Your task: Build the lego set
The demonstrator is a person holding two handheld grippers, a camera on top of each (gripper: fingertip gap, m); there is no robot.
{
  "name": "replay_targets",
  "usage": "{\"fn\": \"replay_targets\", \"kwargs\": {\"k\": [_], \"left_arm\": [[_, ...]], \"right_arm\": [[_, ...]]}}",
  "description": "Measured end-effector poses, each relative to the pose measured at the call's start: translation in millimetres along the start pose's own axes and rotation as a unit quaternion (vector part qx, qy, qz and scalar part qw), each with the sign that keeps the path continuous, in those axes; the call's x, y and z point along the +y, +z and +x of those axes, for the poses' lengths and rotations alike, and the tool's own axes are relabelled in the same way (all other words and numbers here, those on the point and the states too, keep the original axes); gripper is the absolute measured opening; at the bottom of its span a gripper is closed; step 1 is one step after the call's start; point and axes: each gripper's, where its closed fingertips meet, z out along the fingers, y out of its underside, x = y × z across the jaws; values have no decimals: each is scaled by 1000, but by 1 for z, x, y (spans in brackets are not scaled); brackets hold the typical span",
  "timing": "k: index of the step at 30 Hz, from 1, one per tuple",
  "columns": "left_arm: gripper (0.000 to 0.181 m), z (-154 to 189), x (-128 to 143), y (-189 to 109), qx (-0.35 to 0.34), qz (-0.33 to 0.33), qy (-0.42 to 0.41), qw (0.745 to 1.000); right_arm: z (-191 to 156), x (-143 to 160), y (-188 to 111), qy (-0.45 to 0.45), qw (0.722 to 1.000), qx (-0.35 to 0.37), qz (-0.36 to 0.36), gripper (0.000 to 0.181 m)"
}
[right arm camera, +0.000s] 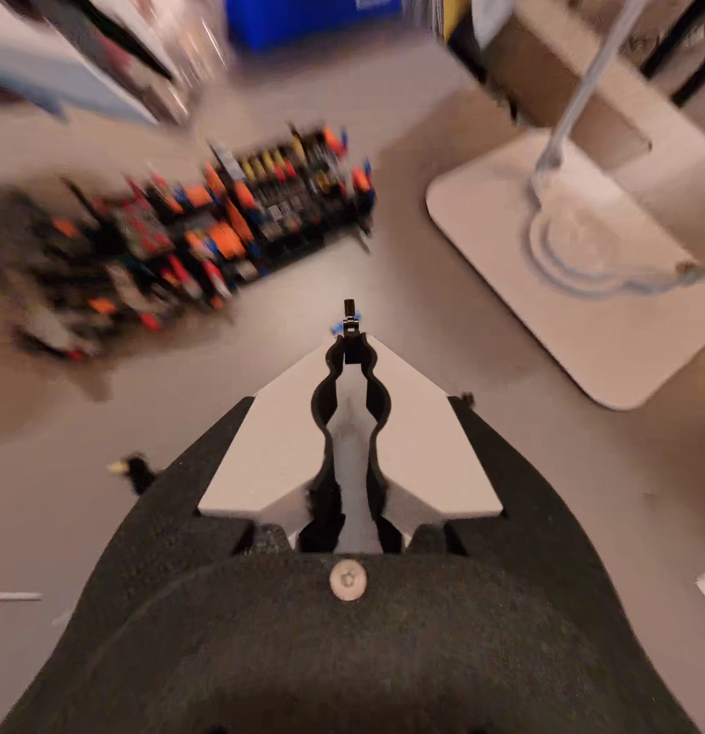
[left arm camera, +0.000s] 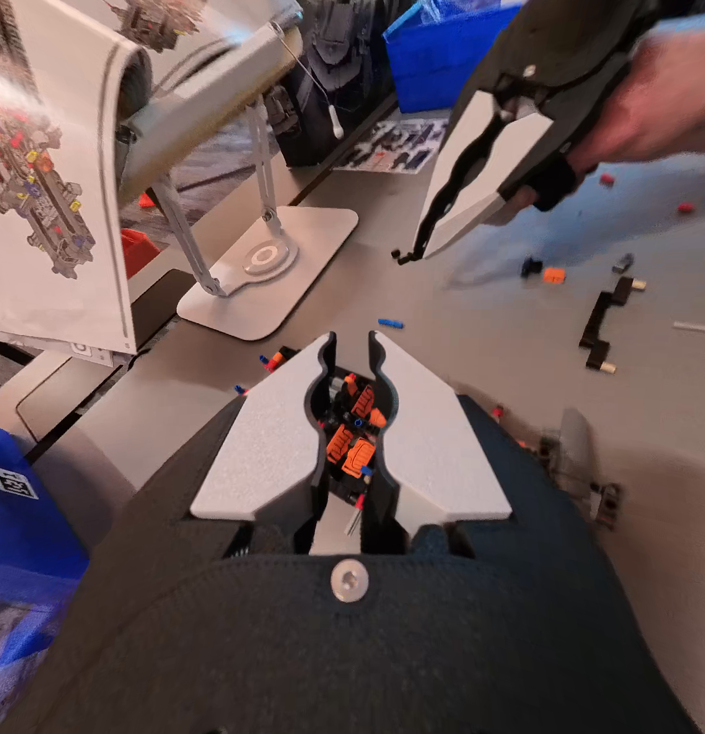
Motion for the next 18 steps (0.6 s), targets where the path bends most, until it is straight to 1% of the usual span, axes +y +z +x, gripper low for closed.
{"fn": "replay_targets", "kwargs": {"k": [1,2,3,4,6,8,10,12,16,18], "left_arm": [[20,-1,-7,-1,-5,18,-9,1000],[28,0,-16,-2,-8,40,-9,999],[38,-1,-25,-3,-26,58,2,998],[41,-2,-34,-5,-51,73,21,996],[44,2,-51,-9,-86,96,67,989],[42,6,-65,-12,-112,113,98,982],[36,9,-73,-14,-129,123,126,976],[33,6,-79,-18,-151,130,133,971],[32,1,-91,-30,-182,155,146,960],[31,1,-93,-32,-186,156,153,958]], "right_arm": [[-9,-19,-7,11,999,-15,35,5],[-18,-38,-15,29,996,-33,72,5],[-28,-58,-23,53,991,-58,111,5],[-39,-77,-32,86,980,-93,150,5],[-54,-109,-47,165,946,-164,224,5],[-62,-129,-57,221,911,-220,271,5],[-64,-141,-59,254,887,-244,299,5],[-68,-150,-60,270,869,-265,319,5],[-78,-160,-57,294,845,-289,340,5],[-82,-164,-56,303,834,-301,349,5]]}}
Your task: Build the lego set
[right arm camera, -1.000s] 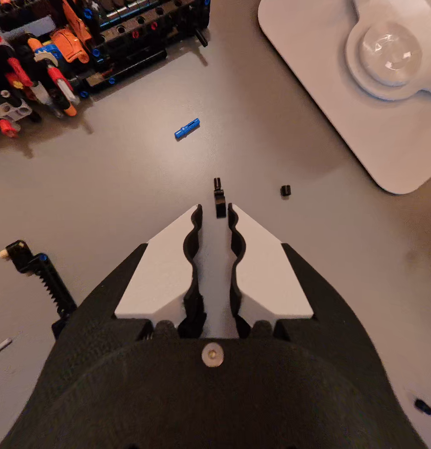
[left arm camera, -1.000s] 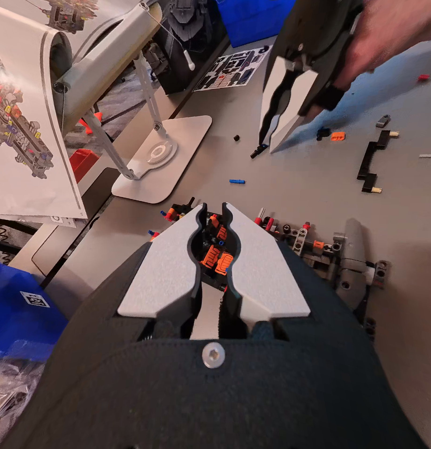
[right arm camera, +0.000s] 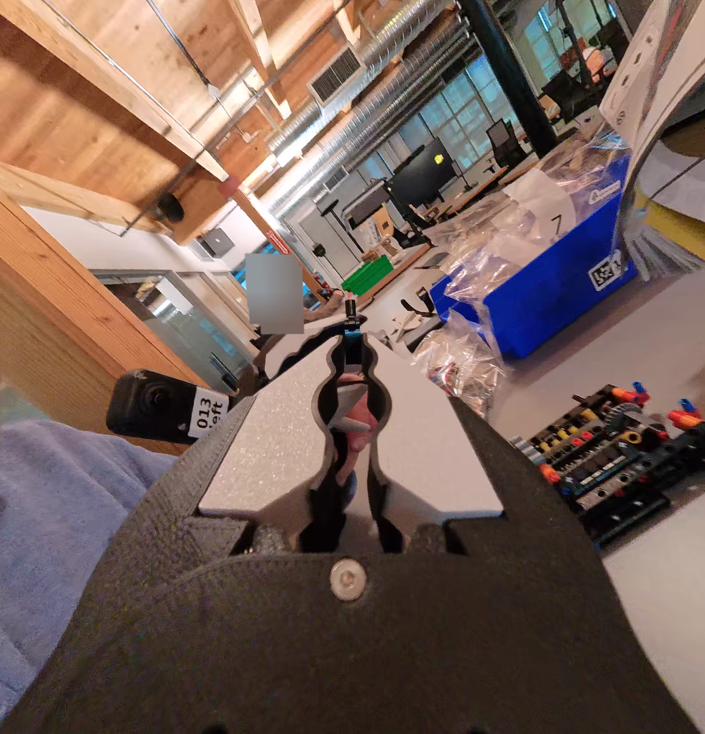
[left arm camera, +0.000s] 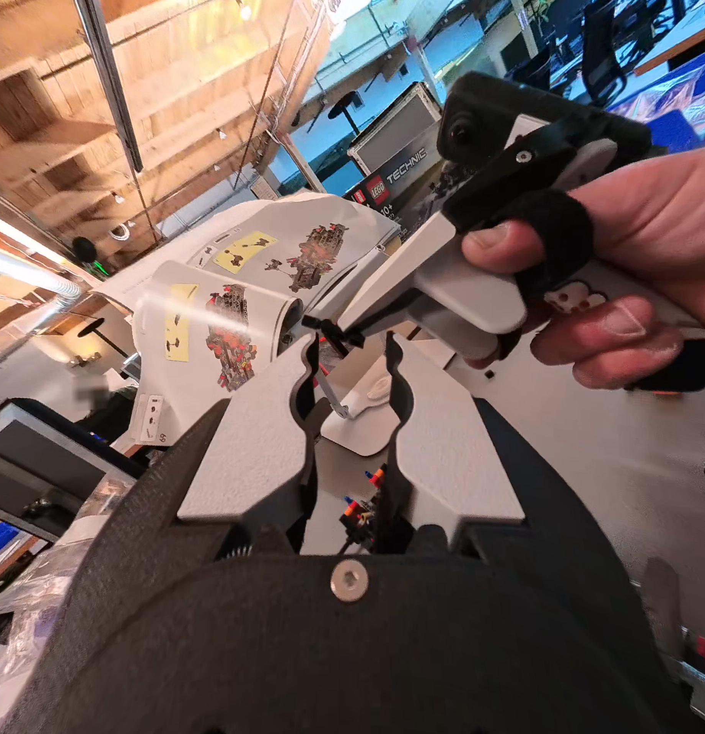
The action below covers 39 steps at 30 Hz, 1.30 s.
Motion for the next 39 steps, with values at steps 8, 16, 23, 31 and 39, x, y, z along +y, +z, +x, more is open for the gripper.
{"fn": "replay_targets", "kwargs": {"k": [8,16,23,31,39], "left_arm": [[29,-10,-3,-4,-13,11,-12,1000],[27,-14,-6,-8,-19,22,5,1000],[20,1,-9,-15,51,28,92,994],[12,23,-7,-25,130,25,120,984],[10,46,-2,-30,177,19,118,977]], "right_arm": [[-9,0,12,26,999,-27,27,5],[-13,0,16,49,997,-44,34,5],[-21,14,11,56,995,-74,-29,5],[-24,35,-1,37,991,-62,-111,6],[-23,53,-17,32,984,-26,-171,9]]}}
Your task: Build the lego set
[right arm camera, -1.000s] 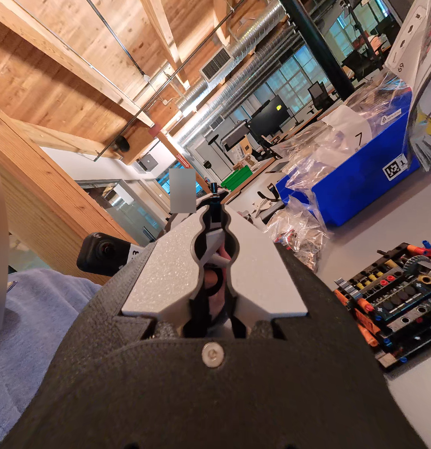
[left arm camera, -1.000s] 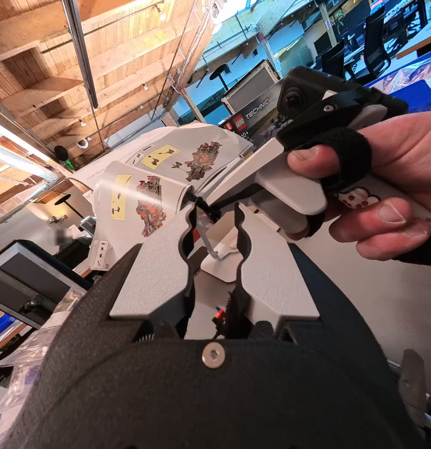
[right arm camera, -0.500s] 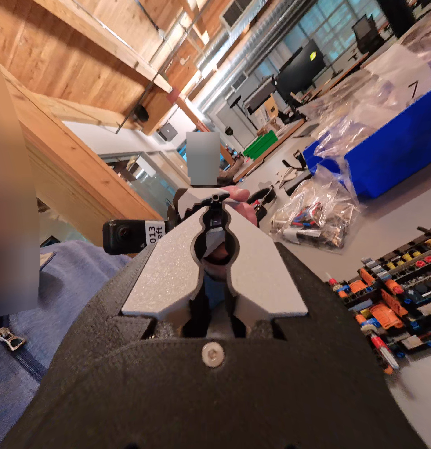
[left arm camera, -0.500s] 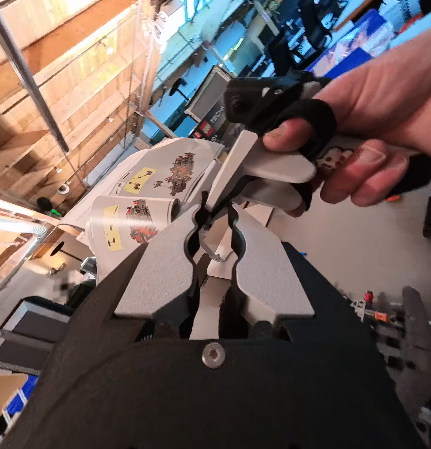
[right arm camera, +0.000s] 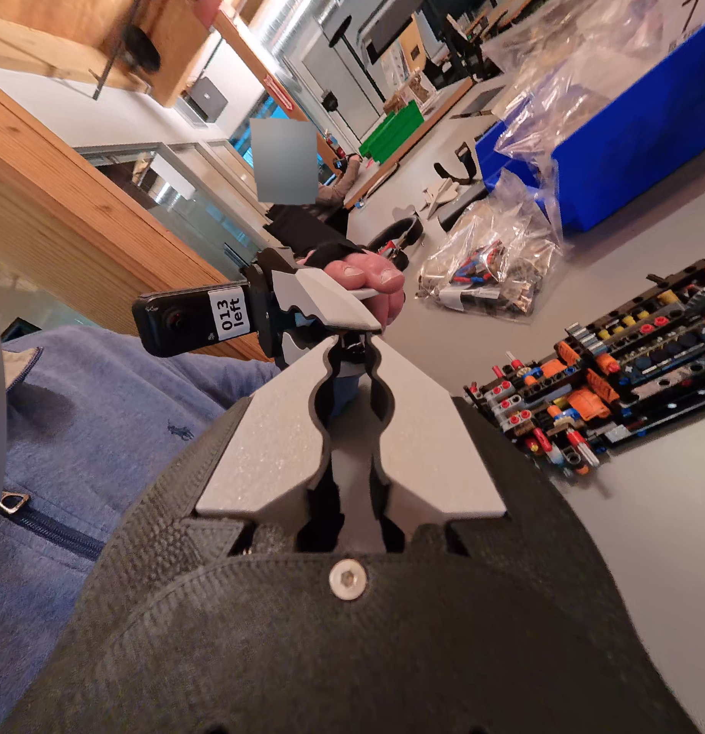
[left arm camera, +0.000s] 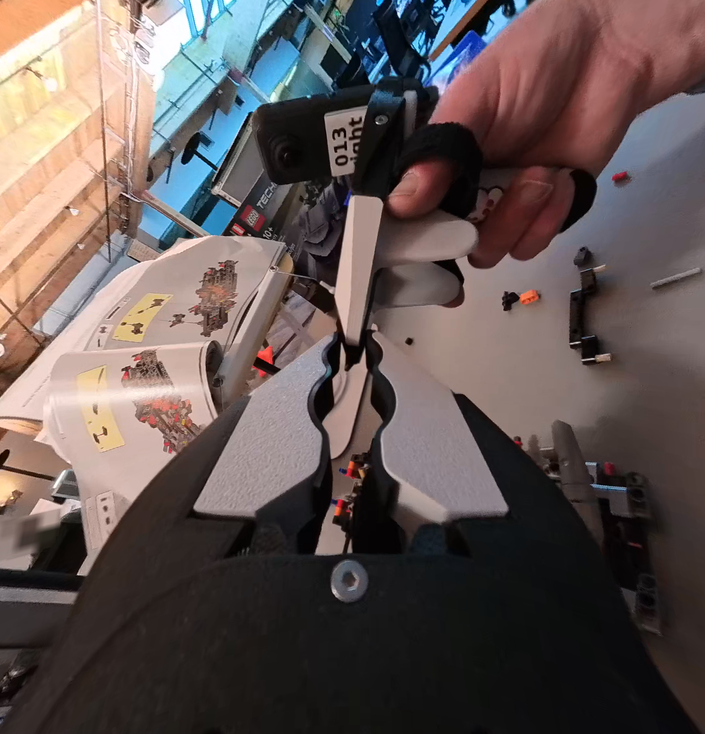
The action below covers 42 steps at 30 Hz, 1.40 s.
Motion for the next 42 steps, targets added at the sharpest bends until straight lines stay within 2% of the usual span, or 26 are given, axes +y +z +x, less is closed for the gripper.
{"fn": "replay_targets", "kwargs": {"k": [7,17,21,28,35,42], "left_arm": [[9,12,-3,10,-19,-18,59,998],[9,26,-23,17,23,37,1,999],[8,22,-25,20,5,45,-17,999],[6,22,-27,24,-13,53,-22,998],[5,31,-40,20,49,105,-88,989],[4,36,-48,19,98,138,-159,973]], "right_arm": [[6,9,-13,9,1000,29,4,7],[-9,20,-34,24,999,-38,12,8],[-11,14,-37,20,999,-26,43,12],[-6,11,-45,8,997,20,78,6],[-20,20,-51,9,999,-32,32,9],[-25,26,-57,-26,999,-41,-12,6]]}}
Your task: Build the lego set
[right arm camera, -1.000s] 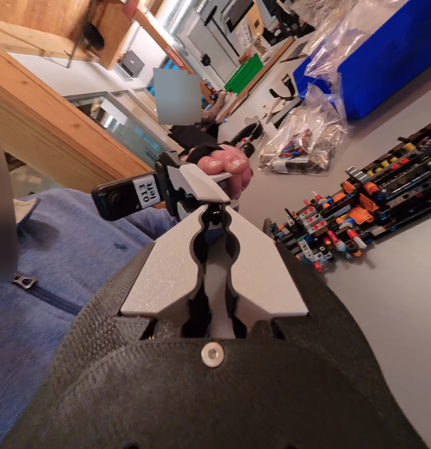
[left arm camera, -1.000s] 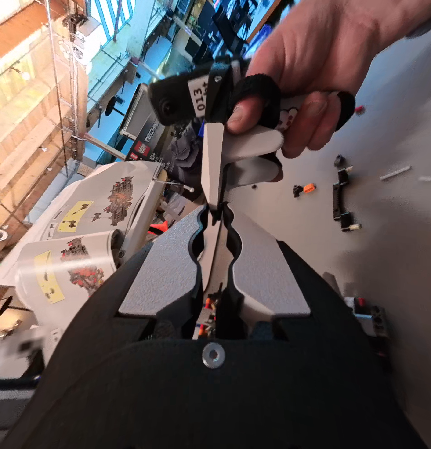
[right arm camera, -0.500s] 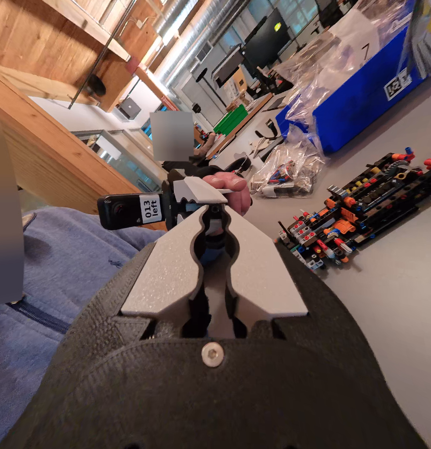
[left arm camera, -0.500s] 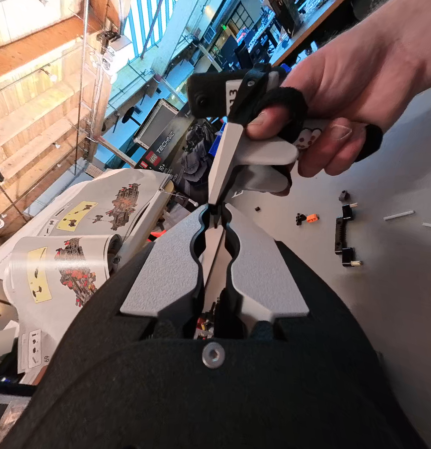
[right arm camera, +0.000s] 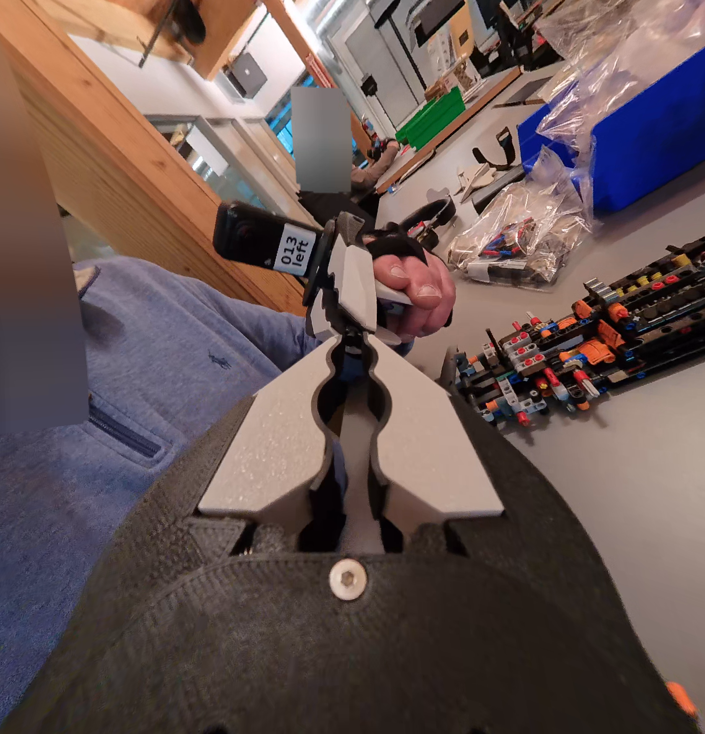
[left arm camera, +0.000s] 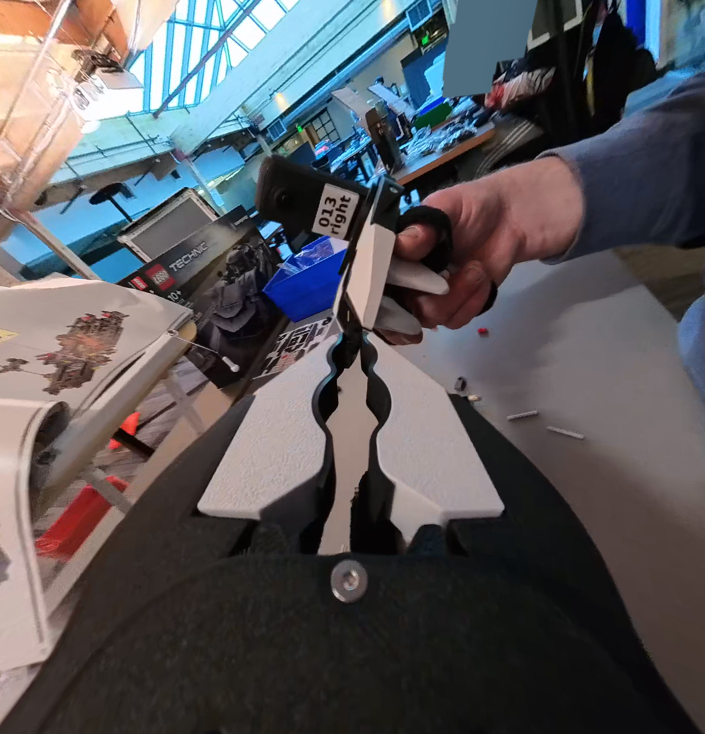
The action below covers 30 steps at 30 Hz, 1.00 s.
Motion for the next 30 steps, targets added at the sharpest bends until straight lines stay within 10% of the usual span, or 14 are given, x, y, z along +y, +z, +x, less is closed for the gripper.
{"fn": "replay_targets", "kwargs": {"k": [9,21,30], "left_arm": [[3,-11,4,-11,-19,-31,11,999],[4,16,40,0,26,-128,14,991],[4,25,37,1,32,-129,17,991]], "right_arm": [[23,15,-50,-59,982,166,-65,9],[49,160,-86,-114,835,489,-223,17],[63,176,-73,-113,819,522,-208,6]]}}
